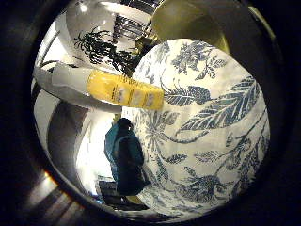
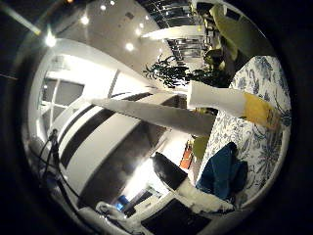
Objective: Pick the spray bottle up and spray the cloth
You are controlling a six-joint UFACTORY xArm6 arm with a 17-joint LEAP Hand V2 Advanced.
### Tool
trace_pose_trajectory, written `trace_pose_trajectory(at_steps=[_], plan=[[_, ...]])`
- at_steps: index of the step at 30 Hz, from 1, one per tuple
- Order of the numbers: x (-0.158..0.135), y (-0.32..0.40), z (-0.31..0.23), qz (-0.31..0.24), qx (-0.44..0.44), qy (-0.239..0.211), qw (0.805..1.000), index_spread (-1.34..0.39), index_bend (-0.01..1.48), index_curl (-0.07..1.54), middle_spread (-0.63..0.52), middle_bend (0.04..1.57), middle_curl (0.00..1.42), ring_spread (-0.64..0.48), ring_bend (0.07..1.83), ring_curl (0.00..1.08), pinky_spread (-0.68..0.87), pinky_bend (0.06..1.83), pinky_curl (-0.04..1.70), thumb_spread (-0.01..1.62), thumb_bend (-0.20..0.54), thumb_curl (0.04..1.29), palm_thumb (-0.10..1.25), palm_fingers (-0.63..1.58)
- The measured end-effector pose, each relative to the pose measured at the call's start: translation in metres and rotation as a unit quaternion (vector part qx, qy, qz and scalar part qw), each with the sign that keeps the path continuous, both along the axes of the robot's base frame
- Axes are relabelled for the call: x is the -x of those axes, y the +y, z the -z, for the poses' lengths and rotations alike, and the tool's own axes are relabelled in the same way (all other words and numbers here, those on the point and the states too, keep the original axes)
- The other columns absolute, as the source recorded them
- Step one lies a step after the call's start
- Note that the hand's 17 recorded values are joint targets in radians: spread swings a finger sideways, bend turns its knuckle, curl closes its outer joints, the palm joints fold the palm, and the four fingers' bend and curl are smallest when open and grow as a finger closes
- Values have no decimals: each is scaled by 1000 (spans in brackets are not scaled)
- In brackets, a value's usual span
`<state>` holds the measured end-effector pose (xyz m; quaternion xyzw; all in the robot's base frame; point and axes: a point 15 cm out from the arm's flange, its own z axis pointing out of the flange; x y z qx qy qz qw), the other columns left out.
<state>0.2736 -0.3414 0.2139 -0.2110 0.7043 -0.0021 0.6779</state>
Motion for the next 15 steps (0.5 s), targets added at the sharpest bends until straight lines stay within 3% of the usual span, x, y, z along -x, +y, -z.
trace_pose_trajectory(at_steps=[15], plan=[[-32, 6, -8, -22, 11, 0, 1000, -117, 154, 273, 194, 286, 339, 229, 452, 268, 406, 485, 268, 1037, -25, 326, 606, 129]])
